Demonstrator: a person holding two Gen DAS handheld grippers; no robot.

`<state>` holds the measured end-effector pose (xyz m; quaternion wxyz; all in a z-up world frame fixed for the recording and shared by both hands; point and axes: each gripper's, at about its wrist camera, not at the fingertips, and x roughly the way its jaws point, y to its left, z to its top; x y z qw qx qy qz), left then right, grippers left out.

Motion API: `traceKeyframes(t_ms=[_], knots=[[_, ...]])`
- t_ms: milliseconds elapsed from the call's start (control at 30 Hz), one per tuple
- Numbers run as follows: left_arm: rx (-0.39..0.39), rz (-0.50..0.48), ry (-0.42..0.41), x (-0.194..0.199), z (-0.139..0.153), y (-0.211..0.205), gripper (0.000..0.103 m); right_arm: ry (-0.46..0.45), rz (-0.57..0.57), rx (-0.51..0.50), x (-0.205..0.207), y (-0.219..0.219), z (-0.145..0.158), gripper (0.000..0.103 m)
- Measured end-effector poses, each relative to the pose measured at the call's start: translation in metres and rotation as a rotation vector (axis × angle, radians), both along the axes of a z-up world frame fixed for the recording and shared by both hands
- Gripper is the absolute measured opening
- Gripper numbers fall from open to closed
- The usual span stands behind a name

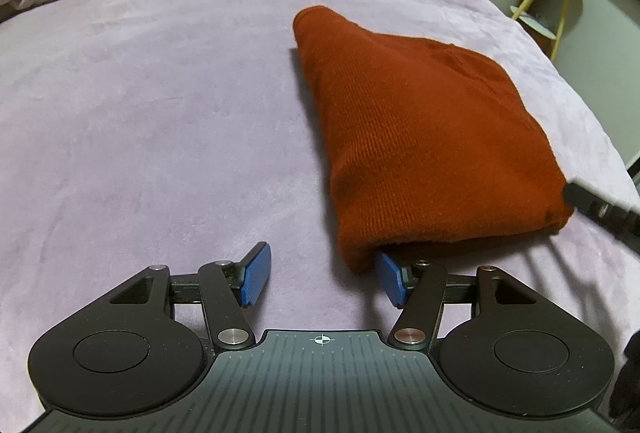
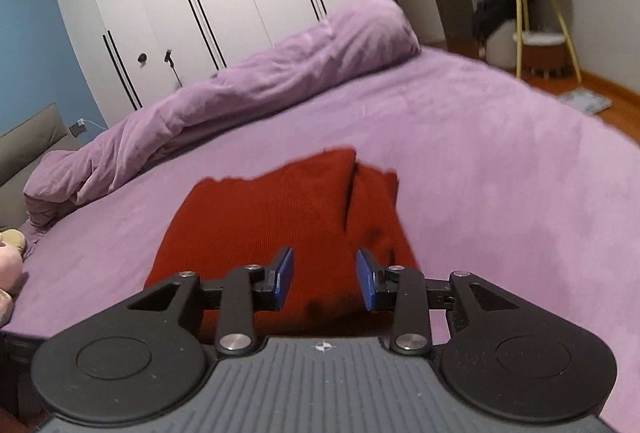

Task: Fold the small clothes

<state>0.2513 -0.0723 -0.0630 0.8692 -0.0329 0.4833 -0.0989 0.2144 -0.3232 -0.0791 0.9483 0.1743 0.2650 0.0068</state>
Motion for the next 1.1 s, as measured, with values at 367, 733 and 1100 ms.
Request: traceKeyframes(t_ms=[367,733,1100], knots=[[-0.089,0.020,-0.002,-0.006,0.013,0.016,0.062,0.121,0.088,0.414,0.020,-0.004,-0.037,0.035],[-0.137,0.215,0.014,-0.025,0.017,0.093,0.063,0.103,0.221,0.574,0.039,0.042,-0.055,0.044],[-0.127,0.259,0.004,-0.038,0.022,0.120,0.063,0.092,0.307,0.180,0.059,0.115,-0.040,0.019]])
